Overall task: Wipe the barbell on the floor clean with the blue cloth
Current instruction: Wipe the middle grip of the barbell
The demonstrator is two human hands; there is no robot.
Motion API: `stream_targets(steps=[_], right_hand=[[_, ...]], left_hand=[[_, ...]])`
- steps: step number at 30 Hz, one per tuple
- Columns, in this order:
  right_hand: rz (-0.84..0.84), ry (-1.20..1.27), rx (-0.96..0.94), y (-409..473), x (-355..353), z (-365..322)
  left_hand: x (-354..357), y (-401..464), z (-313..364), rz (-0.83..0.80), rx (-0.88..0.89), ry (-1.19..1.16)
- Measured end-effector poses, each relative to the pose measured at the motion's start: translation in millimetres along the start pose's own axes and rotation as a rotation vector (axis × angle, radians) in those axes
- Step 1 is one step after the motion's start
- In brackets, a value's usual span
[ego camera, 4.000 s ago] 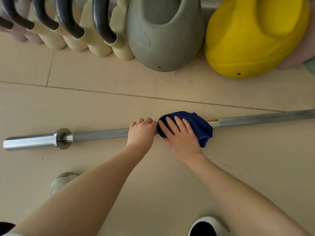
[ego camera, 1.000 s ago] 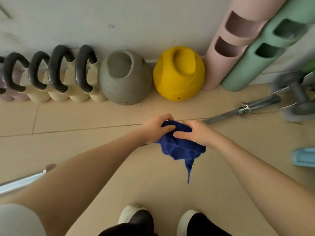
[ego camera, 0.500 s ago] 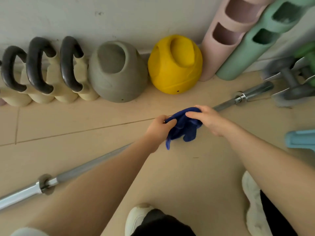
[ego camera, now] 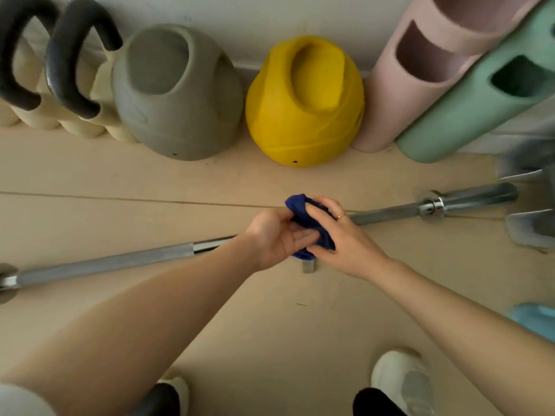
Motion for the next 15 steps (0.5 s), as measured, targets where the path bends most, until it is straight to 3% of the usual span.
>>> stream_targets(steps=[2, 4, 7, 9, 11, 15], right_hand=[[0.121, -0.055, 0.055, 3, -2, 13], [0.182, -0.166, 0.219, 10, -9, 21], [0.16, -0.258, 0.425, 17, -21, 32], [0.041, -0.306, 0.408, 18, -17, 29], [-0.089, -0.331, 0.312, 20, 1, 20], [-0.222, -0.381, 0.182, 34, 30, 6]], left_hand=[[8, 6, -2, -0.043, -0.004, 0.04], [17, 13, -1, -0.024, 0.026, 0.264], [9, 27, 3, 0.28, 0.214, 1.091], [-5, 33, 6, 0.448, 0.322, 1.583], [-17, 40, 1, 0.507, 0.327, 1.874], [-28, 55, -15, 0.658, 0.278, 2.105]])
Point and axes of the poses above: each hand's wrist, its own y-axis towards the middle knuckle, its own x-axis out of the palm, z = x × y, the point moved 1 cm from there along y, towards the middle knuckle, and after that the axes turned 6 degrees about y, right-handed, at the moved point
